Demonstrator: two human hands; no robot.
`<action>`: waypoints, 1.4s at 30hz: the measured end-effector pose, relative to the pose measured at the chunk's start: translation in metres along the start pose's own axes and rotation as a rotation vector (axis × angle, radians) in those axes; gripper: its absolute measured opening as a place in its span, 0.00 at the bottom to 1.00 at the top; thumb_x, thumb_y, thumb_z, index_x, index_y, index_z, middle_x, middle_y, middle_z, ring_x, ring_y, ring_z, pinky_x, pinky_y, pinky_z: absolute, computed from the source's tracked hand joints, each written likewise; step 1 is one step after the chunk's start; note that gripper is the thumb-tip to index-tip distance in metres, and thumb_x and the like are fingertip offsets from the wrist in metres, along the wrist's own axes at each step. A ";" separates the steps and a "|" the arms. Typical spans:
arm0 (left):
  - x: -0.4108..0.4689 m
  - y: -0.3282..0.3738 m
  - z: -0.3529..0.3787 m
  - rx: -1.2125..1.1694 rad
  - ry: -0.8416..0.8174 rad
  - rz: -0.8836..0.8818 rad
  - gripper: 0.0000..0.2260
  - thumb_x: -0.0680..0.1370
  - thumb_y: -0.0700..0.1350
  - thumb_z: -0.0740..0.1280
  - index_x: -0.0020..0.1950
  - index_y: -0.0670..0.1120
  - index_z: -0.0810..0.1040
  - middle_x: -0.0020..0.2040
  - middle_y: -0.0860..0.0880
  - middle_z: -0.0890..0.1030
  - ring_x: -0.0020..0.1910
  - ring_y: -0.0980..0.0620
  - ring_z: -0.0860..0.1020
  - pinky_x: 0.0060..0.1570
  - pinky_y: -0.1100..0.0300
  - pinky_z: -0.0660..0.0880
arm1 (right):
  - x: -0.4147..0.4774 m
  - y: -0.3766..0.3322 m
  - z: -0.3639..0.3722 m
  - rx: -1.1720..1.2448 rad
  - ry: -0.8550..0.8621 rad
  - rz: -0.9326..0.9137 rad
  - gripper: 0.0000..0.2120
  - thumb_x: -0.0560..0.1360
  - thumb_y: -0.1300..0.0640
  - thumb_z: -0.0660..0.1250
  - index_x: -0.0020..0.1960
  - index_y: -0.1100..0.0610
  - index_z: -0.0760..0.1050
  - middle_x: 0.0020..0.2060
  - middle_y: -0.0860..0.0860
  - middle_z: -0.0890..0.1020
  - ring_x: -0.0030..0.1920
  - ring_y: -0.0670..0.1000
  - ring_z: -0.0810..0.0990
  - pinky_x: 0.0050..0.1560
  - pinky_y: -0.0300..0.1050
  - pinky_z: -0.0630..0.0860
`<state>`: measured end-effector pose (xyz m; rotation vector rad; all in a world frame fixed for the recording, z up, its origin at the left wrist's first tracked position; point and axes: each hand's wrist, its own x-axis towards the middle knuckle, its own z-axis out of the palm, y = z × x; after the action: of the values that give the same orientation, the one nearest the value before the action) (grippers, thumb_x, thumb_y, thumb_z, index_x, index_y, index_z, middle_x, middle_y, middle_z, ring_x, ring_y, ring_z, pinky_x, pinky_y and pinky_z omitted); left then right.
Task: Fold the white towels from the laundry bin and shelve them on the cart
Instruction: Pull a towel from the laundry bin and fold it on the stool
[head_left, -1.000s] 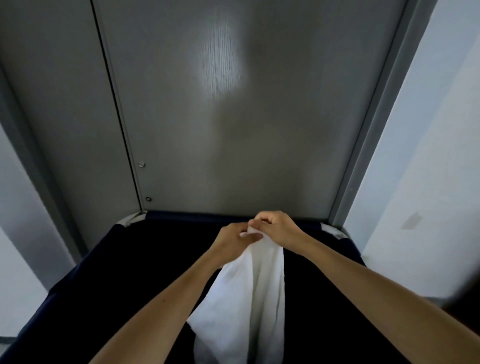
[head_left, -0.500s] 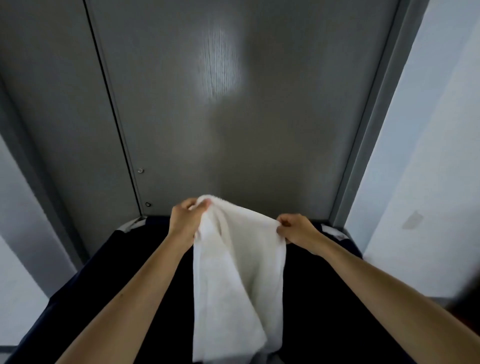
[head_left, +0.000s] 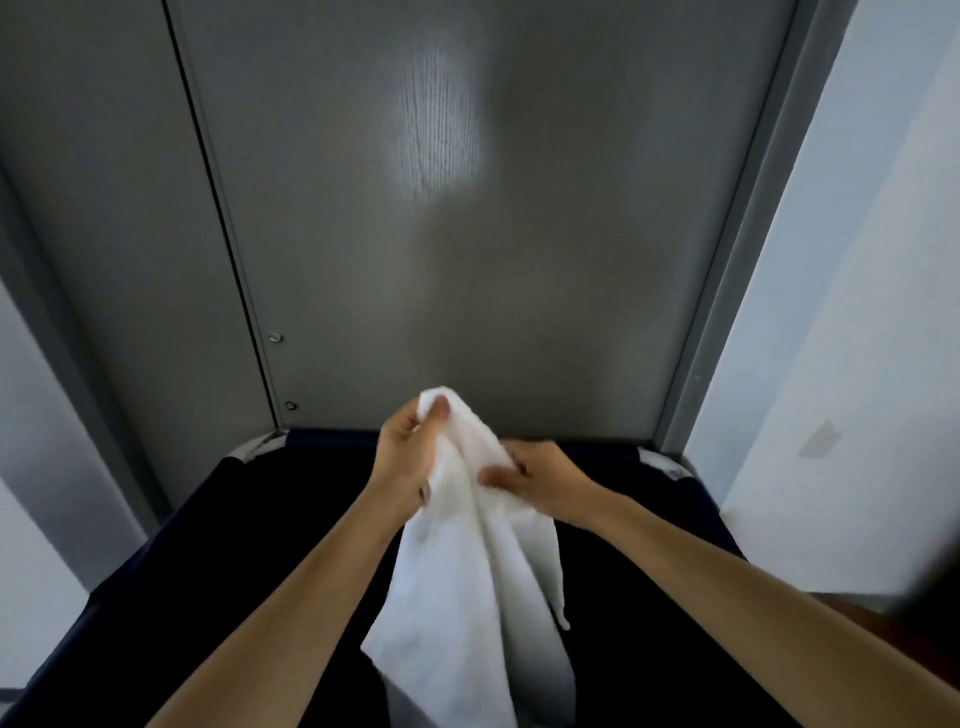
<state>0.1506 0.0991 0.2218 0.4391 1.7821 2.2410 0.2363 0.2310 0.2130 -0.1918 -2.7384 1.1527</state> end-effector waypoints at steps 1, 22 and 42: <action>0.004 0.007 0.000 -0.059 0.014 0.004 0.11 0.80 0.41 0.62 0.39 0.44 0.78 0.31 0.51 0.82 0.31 0.55 0.80 0.33 0.64 0.77 | -0.001 0.008 0.003 -0.008 -0.050 0.034 0.06 0.75 0.50 0.67 0.41 0.50 0.74 0.35 0.44 0.76 0.37 0.42 0.74 0.35 0.29 0.68; 0.009 -0.052 -0.025 0.473 -0.102 -0.097 0.04 0.77 0.42 0.67 0.44 0.48 0.79 0.46 0.46 0.81 0.50 0.49 0.78 0.52 0.57 0.73 | -0.017 0.028 -0.009 0.509 -0.153 0.586 0.12 0.82 0.57 0.54 0.45 0.59 0.72 0.34 0.54 0.75 0.33 0.49 0.76 0.32 0.41 0.76; 0.004 -0.040 -0.004 0.232 -0.094 -0.126 0.05 0.78 0.41 0.65 0.42 0.44 0.74 0.39 0.45 0.76 0.37 0.49 0.72 0.36 0.58 0.70 | -0.024 0.008 -0.012 0.231 -0.117 0.339 0.10 0.79 0.55 0.61 0.40 0.55 0.74 0.31 0.51 0.78 0.26 0.43 0.77 0.32 0.36 0.77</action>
<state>0.1452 0.1062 0.1826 0.4542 1.9699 1.9067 0.2625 0.2406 0.2136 -0.5937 -2.7095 1.6020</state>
